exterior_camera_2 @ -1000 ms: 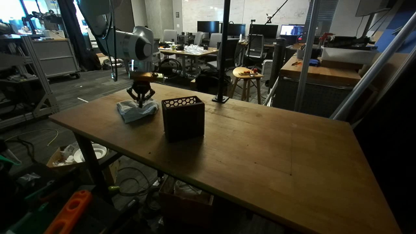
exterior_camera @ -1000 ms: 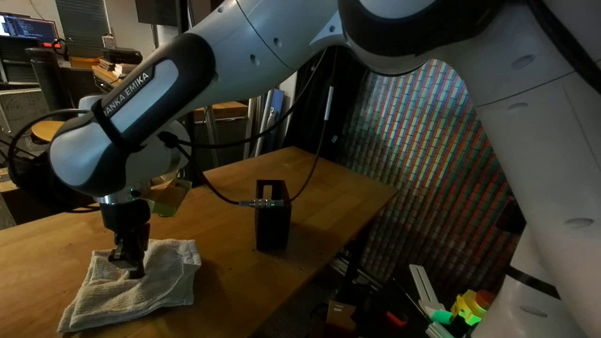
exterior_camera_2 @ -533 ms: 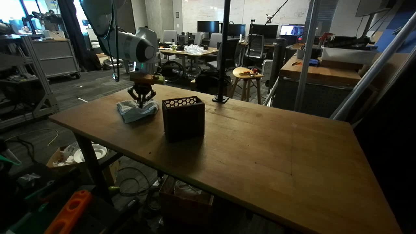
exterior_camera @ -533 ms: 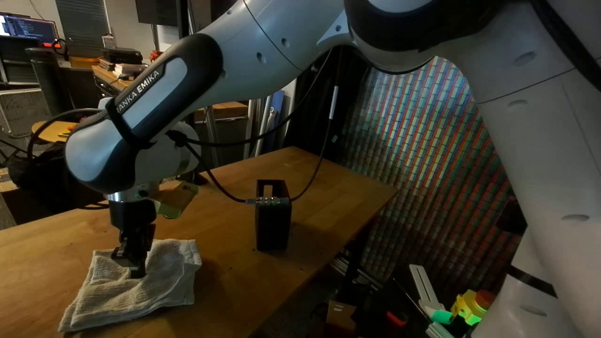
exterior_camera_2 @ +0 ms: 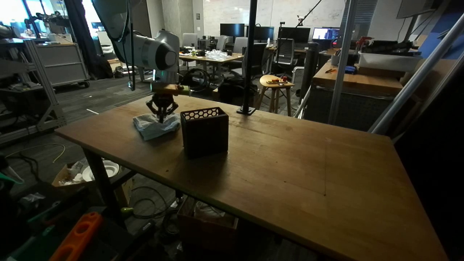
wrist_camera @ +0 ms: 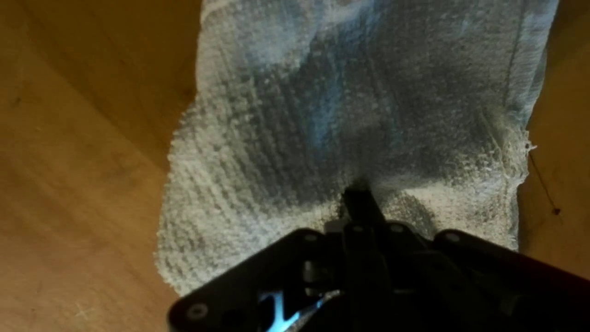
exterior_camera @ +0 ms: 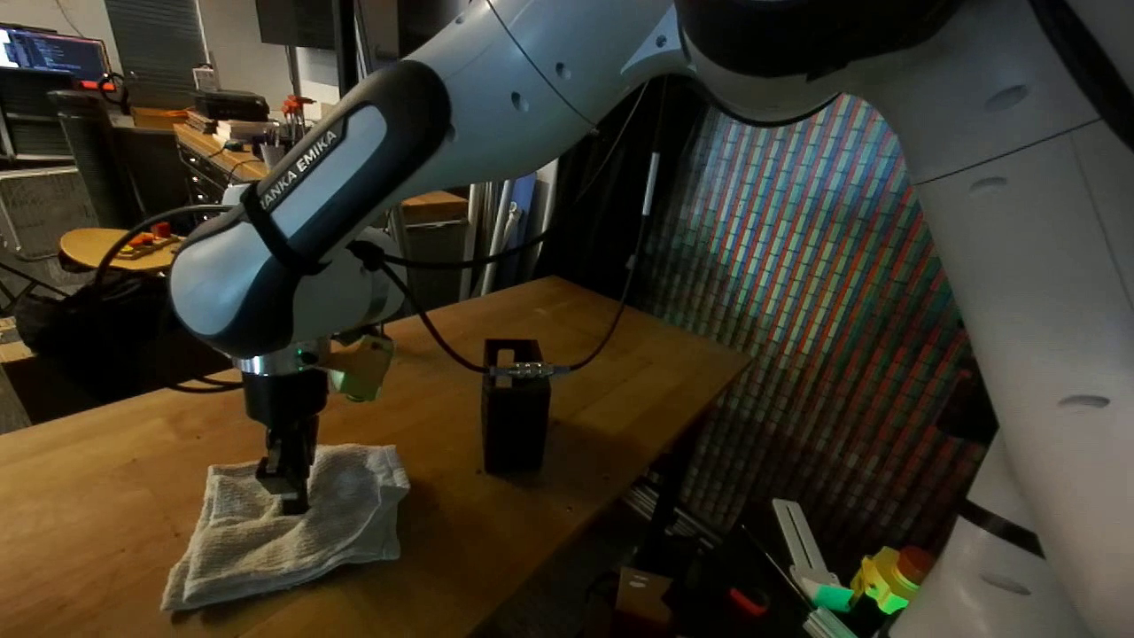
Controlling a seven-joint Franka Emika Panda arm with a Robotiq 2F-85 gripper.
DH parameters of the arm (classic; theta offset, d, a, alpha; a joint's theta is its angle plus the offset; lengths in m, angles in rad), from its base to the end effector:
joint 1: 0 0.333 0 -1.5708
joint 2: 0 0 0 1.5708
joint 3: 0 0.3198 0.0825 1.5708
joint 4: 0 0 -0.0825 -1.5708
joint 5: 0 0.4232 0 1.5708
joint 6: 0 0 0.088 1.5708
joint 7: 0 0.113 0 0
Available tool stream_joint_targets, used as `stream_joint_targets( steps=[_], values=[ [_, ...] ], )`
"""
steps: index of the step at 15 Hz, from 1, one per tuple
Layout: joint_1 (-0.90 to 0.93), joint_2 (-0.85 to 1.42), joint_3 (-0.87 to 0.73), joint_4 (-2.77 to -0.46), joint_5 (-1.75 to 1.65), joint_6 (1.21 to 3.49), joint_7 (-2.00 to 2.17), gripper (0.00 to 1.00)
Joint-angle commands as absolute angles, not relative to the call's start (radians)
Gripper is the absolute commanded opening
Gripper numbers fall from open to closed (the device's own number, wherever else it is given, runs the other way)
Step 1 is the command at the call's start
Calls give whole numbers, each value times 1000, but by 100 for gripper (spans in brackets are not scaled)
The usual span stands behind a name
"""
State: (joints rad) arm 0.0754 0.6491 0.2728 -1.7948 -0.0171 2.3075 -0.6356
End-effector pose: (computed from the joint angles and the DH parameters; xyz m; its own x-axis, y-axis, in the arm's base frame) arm 0.6321 0.2218 0.1570 0.5797 0.8148 -0.0022 0.7997 -0.5695 -0.1902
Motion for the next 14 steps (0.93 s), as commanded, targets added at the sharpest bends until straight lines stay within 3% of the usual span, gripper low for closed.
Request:
stream_joint_targets(
  steps=[1, 14],
  values=[
    [38, 624, 261, -1855, -58, 2278, -758, 0],
    [91, 566, 220, -1830, -289, 2223, -1069, 0]
  ],
)
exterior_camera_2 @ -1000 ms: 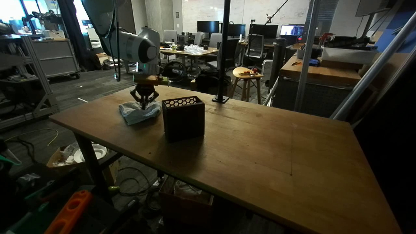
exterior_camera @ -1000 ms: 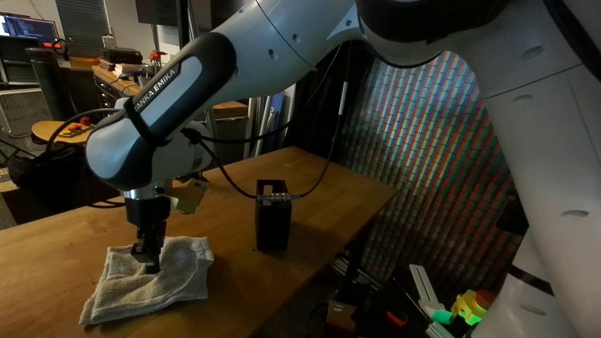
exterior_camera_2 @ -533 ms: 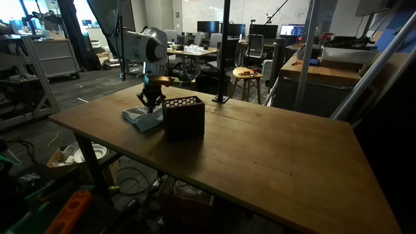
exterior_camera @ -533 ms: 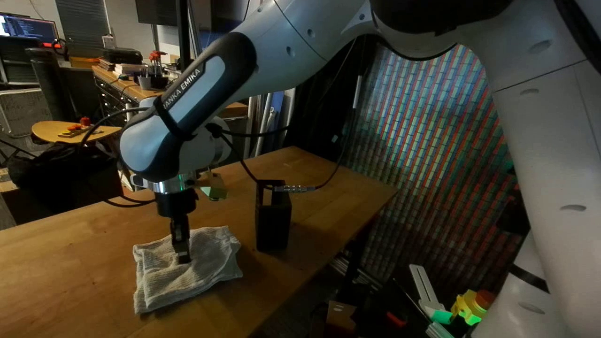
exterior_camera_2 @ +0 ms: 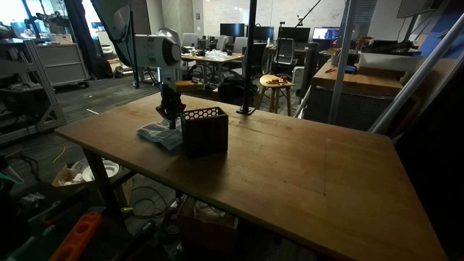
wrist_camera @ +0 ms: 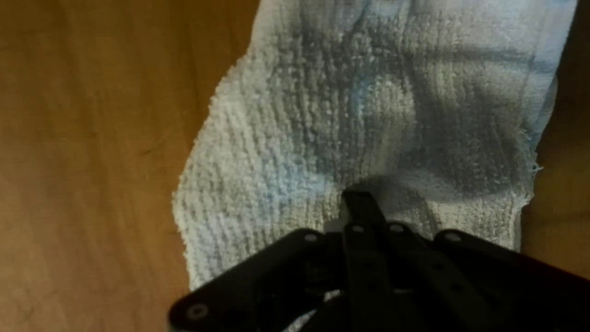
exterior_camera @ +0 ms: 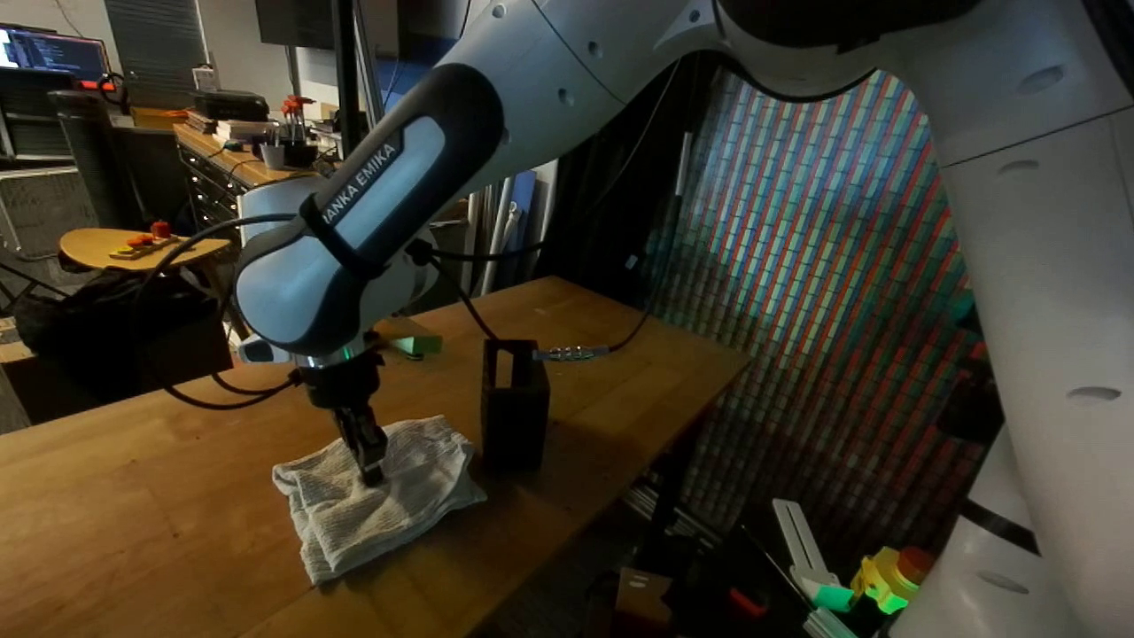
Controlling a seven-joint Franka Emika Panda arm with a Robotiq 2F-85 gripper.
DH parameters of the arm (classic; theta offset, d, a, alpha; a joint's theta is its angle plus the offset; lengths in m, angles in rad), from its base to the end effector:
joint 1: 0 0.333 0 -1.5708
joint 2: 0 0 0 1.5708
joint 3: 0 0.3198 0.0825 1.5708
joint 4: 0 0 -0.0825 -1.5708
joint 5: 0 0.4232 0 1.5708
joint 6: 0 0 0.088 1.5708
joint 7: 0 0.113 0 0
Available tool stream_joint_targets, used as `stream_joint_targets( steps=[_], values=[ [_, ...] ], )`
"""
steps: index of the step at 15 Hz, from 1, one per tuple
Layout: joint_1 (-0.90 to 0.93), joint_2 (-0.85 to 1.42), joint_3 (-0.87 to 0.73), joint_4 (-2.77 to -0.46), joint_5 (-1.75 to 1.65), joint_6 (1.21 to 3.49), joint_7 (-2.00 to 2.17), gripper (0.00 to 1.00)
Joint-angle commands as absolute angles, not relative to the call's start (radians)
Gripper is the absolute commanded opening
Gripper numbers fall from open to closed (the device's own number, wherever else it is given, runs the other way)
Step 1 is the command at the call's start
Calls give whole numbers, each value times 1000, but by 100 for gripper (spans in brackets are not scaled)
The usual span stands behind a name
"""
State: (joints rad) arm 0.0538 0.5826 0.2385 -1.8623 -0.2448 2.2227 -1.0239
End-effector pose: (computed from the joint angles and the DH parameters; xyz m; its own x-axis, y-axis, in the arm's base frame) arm 0.6197 0.1748 0.1628 0.0998 0.9866 -0.1292 0.9809 -0.1193 -0.1536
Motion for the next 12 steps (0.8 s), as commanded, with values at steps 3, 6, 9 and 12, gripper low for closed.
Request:
stream_joint_targets(
  steps=[3, 6, 9, 12],
  values=[
    [114, 585, 220, -1771, -310, 2221, -1091, 0],
    [127, 596, 219, -1737, -312, 2218, -1111, 0],
    [133, 598, 215, -1738, -306, 2216, -1116, 0],
    [127, 601, 207, -1758, -302, 2217, -1114, 0]
  ],
)
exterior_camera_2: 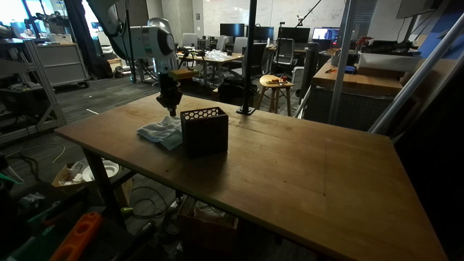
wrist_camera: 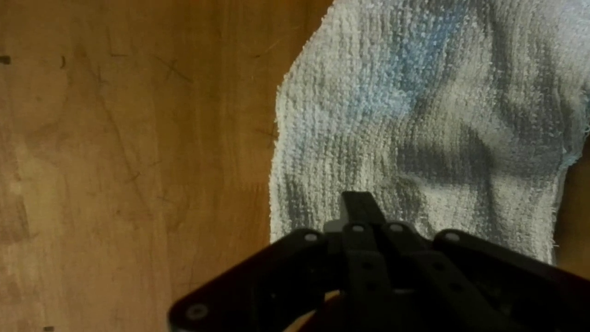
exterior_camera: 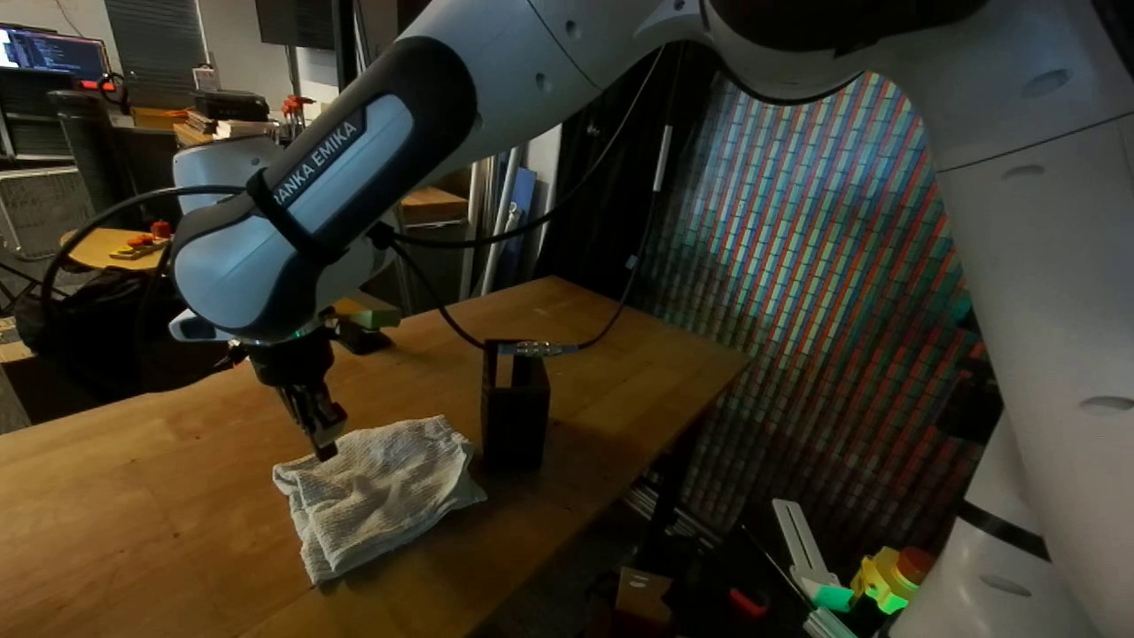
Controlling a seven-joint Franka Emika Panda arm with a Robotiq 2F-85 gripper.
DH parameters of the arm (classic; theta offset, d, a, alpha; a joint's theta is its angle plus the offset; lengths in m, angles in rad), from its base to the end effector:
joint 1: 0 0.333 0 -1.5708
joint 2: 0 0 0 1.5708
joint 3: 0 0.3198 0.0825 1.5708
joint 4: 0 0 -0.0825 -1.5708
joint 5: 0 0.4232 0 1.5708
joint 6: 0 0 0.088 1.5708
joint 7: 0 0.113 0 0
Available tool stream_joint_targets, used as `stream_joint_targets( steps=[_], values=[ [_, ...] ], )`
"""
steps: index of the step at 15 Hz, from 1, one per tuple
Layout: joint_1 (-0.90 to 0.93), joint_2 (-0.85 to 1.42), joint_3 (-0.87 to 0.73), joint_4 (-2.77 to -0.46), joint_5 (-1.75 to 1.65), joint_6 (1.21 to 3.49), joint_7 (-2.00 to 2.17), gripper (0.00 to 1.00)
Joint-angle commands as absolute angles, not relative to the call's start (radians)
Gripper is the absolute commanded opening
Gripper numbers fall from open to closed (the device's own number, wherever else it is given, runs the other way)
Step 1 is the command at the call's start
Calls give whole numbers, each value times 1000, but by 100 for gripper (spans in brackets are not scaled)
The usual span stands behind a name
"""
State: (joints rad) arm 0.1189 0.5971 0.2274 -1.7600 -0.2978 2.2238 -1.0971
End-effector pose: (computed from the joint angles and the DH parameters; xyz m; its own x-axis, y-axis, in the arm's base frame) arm 0.6463 0.2128 0.1952 -0.0405 0.9906 -0.1304 0.9974 0.0323 -0.0639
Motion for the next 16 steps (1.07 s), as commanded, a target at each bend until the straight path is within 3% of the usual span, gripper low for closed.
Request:
stream_joint_targets(
  steps=[1, 16],
  values=[
    [125, 604, 203, -1763, -303, 2219, -1113, 0],
    [113, 682, 181, -1704, -283, 2176, -1115, 0]
  ],
)
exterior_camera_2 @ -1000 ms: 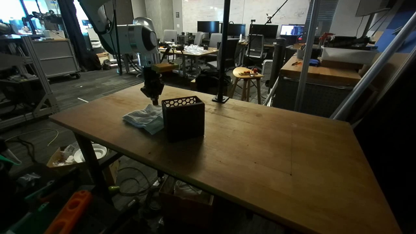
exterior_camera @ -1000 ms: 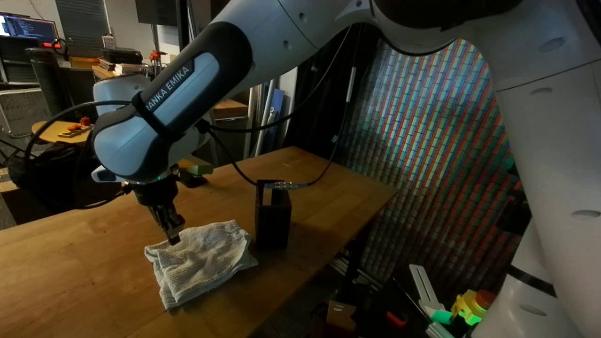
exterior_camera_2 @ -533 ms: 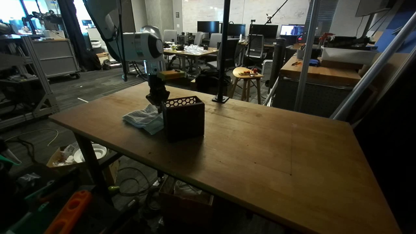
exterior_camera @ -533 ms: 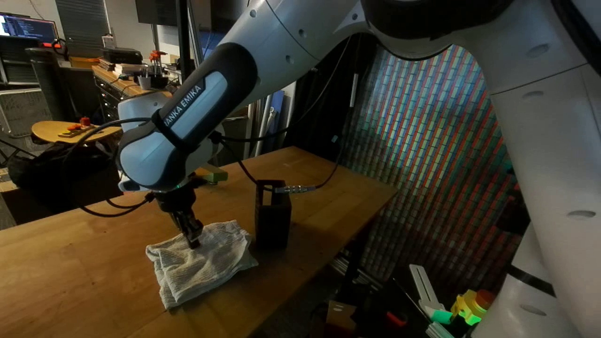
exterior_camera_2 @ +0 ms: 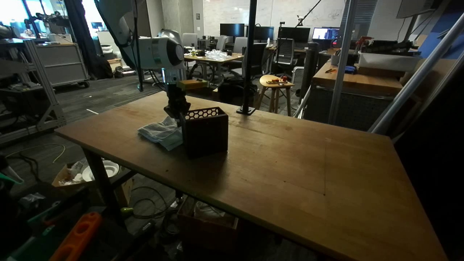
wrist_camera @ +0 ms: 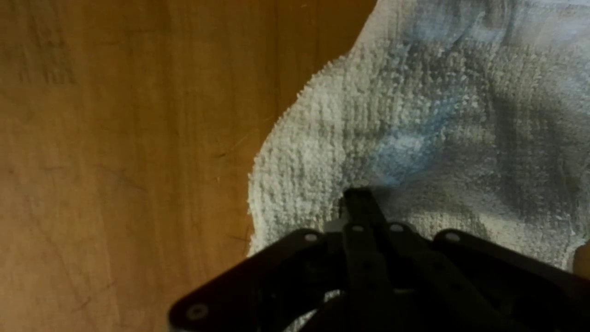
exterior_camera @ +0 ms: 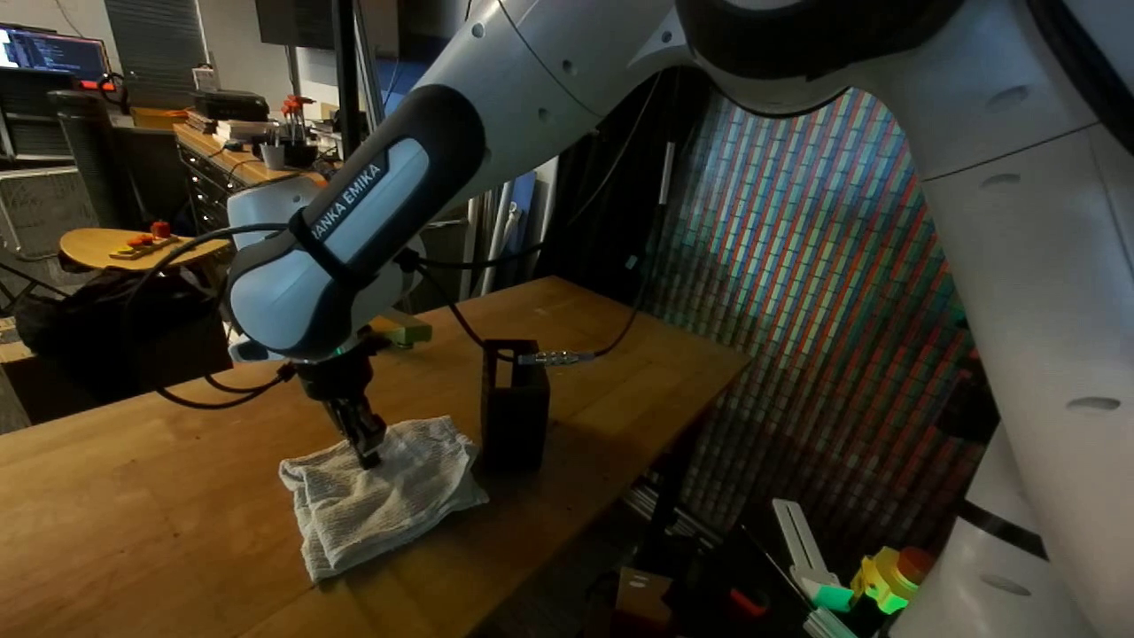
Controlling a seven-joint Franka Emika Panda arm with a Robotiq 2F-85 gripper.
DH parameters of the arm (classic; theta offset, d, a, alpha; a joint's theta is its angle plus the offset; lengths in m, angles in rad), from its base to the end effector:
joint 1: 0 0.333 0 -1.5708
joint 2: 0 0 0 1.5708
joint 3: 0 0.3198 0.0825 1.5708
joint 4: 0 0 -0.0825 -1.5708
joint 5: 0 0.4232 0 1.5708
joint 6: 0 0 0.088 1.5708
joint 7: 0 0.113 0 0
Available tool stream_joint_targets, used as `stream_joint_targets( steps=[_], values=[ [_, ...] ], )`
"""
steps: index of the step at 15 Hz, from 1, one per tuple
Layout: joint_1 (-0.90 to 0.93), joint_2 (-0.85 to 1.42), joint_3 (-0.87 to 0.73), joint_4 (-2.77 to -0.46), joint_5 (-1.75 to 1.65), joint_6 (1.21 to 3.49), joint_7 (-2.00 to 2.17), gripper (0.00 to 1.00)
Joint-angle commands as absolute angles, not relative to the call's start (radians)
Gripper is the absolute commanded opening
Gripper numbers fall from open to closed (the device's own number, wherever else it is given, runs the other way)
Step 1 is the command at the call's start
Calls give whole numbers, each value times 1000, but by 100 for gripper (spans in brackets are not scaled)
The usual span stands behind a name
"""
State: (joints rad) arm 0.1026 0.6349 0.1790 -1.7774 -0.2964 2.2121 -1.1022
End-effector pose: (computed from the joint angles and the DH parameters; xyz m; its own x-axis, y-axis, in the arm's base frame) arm 0.6439 0.1701 0.1587 0.0004 0.9855 -0.1695 0.9917 -0.0221 -0.1263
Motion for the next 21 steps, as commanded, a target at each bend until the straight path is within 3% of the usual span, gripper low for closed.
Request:
stream_joint_targets(
  steps=[1, 21],
  values=[
    [116, 691, 181, -1686, -283, 2165, -1113, 0],
    [335, 1082, 186, -902, -245, 1781, -970, 0]
  ],
)
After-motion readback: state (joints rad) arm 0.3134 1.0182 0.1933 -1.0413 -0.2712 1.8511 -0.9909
